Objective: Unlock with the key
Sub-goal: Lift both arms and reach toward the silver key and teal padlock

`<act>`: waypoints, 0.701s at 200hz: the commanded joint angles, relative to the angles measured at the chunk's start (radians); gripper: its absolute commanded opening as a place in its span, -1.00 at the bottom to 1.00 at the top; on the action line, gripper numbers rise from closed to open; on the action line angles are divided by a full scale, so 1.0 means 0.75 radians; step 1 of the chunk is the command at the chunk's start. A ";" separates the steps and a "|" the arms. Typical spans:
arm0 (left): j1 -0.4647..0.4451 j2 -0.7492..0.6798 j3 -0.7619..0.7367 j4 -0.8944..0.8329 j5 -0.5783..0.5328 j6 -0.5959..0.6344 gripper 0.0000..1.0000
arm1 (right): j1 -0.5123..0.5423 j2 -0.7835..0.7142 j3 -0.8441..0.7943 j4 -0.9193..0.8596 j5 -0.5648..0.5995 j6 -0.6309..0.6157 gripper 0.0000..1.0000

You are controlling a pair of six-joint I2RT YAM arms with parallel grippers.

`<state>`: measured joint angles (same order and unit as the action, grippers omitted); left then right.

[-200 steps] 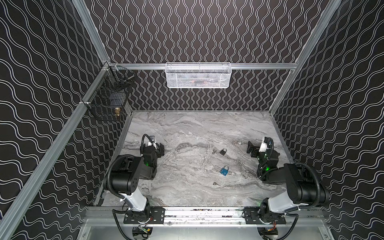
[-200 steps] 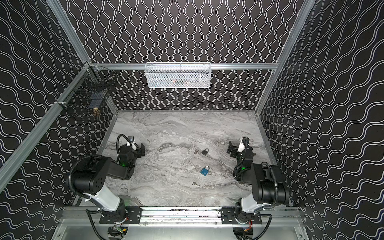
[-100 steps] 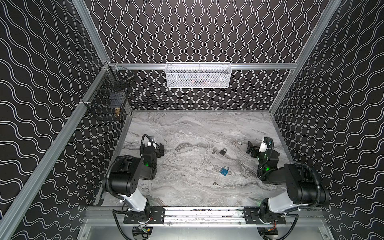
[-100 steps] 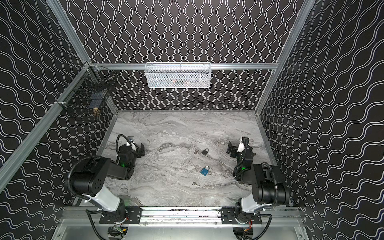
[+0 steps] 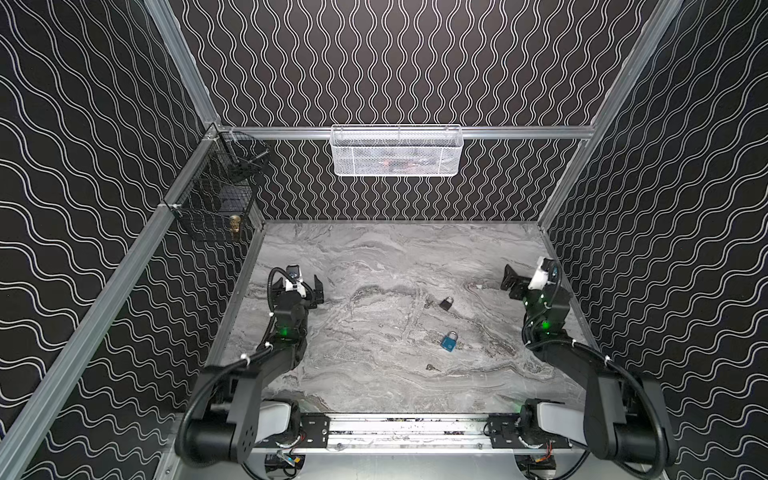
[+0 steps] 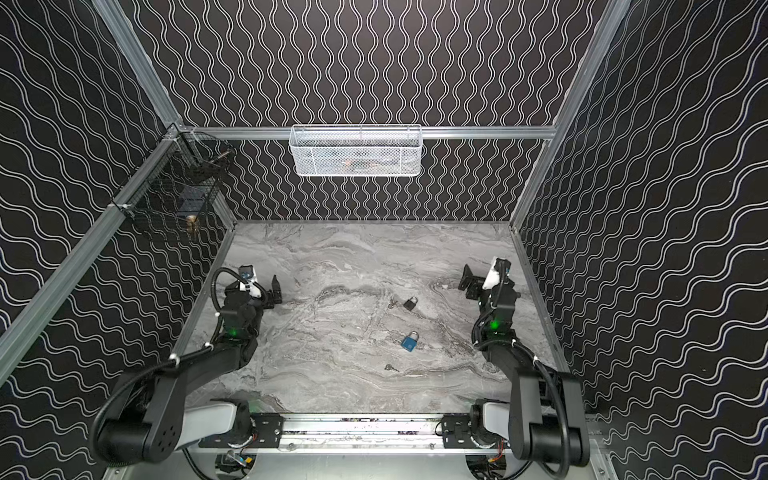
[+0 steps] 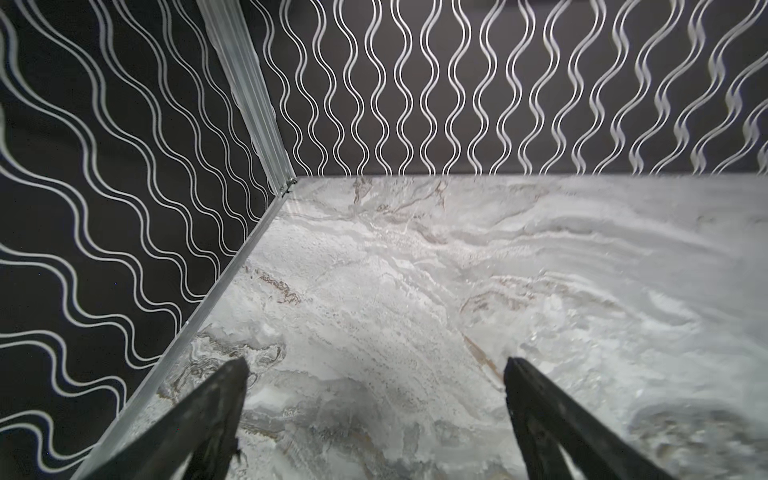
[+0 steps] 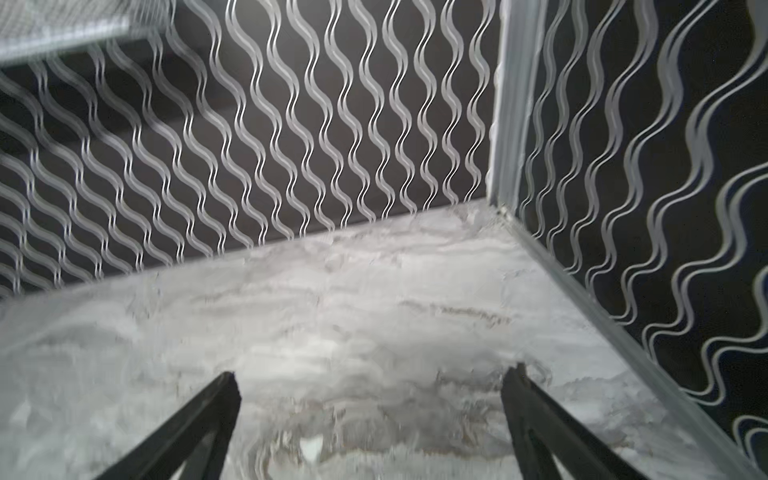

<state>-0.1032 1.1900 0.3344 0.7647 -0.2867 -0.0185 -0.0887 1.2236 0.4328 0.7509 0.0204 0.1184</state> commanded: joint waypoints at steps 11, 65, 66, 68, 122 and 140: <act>0.002 -0.210 0.084 -0.447 -0.036 -0.302 0.98 | -0.003 -0.090 0.024 -0.264 0.014 0.253 0.99; 0.003 -0.349 0.126 -0.733 0.126 -0.726 0.97 | -0.018 -0.219 0.081 -0.626 -0.015 0.723 0.99; 0.004 -0.349 0.124 -0.728 0.129 -0.727 0.98 | -0.018 -0.219 0.081 -0.626 -0.015 0.723 0.99; 0.004 -0.347 0.122 -0.718 0.153 -0.728 0.98 | -0.021 -0.221 0.086 -0.636 -0.033 0.718 0.98; 0.003 -0.267 0.215 -0.883 0.374 -0.789 0.98 | -0.021 -0.220 0.175 -0.896 -0.095 0.722 0.98; 0.001 -0.280 0.199 -0.851 0.504 -0.801 0.98 | -0.019 -0.179 0.239 -1.026 -0.154 0.732 0.99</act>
<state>-0.1001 0.9878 0.4824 0.1581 -0.0479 -0.5735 -0.1059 1.0645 0.5598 0.1368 -0.0387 0.6270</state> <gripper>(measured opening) 0.988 0.993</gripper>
